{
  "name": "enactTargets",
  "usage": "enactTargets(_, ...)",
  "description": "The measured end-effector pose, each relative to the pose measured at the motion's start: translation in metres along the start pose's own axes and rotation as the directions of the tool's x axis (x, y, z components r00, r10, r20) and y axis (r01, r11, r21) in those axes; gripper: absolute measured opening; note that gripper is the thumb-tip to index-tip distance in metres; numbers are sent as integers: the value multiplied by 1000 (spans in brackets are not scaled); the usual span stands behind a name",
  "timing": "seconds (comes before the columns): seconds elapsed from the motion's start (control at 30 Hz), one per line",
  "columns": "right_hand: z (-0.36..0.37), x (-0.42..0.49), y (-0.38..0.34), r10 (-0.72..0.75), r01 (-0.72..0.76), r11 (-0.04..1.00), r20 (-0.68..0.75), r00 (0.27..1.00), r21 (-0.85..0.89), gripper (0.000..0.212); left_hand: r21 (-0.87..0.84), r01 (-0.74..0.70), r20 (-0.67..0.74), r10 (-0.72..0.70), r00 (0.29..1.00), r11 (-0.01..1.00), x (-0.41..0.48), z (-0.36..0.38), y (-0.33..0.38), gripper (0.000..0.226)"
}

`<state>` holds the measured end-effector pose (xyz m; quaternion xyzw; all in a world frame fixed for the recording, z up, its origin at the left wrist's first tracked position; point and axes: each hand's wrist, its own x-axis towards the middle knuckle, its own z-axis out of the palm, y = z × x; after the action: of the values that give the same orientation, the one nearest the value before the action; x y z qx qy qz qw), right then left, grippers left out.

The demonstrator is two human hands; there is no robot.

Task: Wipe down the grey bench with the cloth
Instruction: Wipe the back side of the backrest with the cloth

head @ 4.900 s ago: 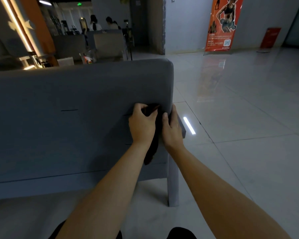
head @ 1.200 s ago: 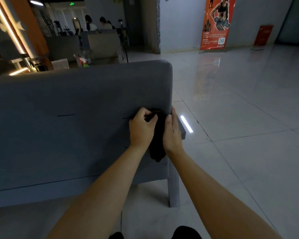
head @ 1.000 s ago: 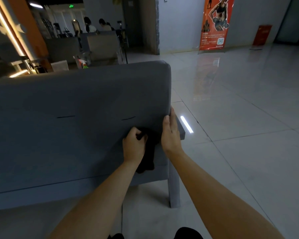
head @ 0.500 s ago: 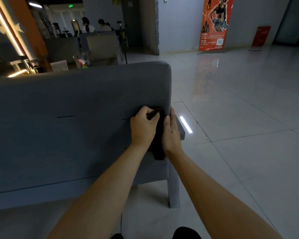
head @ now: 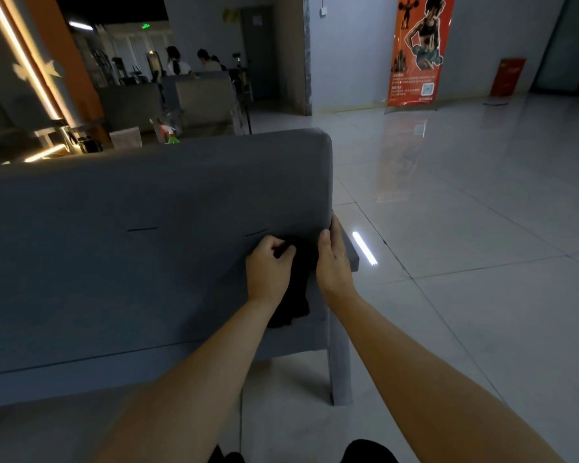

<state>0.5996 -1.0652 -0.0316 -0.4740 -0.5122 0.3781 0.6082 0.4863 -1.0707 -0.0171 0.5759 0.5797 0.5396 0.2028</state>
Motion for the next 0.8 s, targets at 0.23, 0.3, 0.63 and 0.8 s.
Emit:
enactTargets(0.23,-2,-2,-2,-48,48,999,-11,999,-17,56,-67,-95,-93,89,992,993,16,15,40,11)
enactTargets(0.3,-2,-1,2,-64,64,997,-28,998,-33,56,-59,-82,-106,76,991,995,17,19,29,15)
enactTargets(0.63,-1,1,5,-44,44,999,-11,999,-23,59,-52,72,-65,-75,995,996,11,14,-9,21)
enactTargets(0.8,-3,0,0,-47,47,999,7,999,-14,59,-9,34,-43,-34,999,999,7,4,9,17)
